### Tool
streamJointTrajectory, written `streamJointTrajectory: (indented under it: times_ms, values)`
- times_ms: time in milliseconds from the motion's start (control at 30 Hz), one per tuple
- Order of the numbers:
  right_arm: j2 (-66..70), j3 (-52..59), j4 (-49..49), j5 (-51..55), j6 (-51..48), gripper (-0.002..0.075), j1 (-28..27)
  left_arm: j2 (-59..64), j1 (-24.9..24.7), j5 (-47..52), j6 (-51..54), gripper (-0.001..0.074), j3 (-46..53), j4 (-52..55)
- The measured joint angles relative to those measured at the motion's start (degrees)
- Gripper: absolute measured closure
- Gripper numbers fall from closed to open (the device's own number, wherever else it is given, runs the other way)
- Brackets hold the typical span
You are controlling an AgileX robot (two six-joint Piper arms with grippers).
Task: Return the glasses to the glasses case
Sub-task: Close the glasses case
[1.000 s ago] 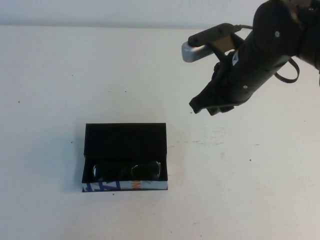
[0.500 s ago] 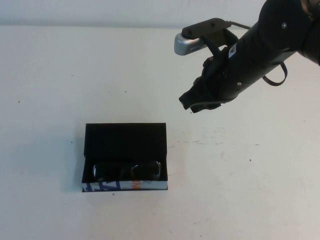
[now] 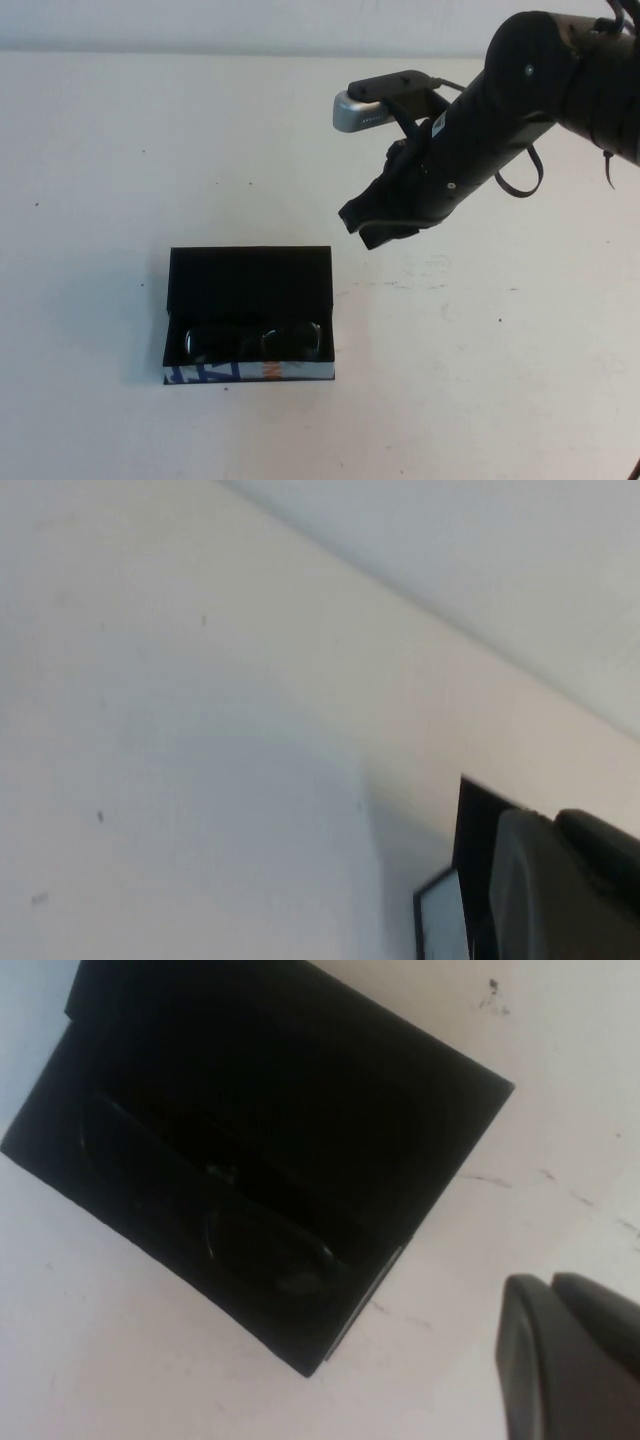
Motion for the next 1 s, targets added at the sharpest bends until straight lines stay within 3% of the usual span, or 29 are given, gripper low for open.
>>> streamJointTrajectory:
  times_ms: [167,467,733,1000]
  values:
    - [3.1,-3.9,0.3,3.3,0.2,0.0737,0.0,16.0,-2.2,11.7,5.7,0.0738,-9.7,-0.9]
    - [5.1,-6.4,0.3,4.5,0.2,0.0737,0.0,46.7,-3.4,28.3,36.6,0.0738,-21.9,-19.6]
    - [5.1,-6.4,2.9,3.2,0.2,0.0737,-3.1,68.6,-4.1,28.7,65.7,0.0738,-22.6,-42.9]
    - [10.5,-13.8,5.8,4.5,-0.8,0.0737,-4.0,84.7,-11.2,25.1,86.1,0.0738,-22.9,-60.9]
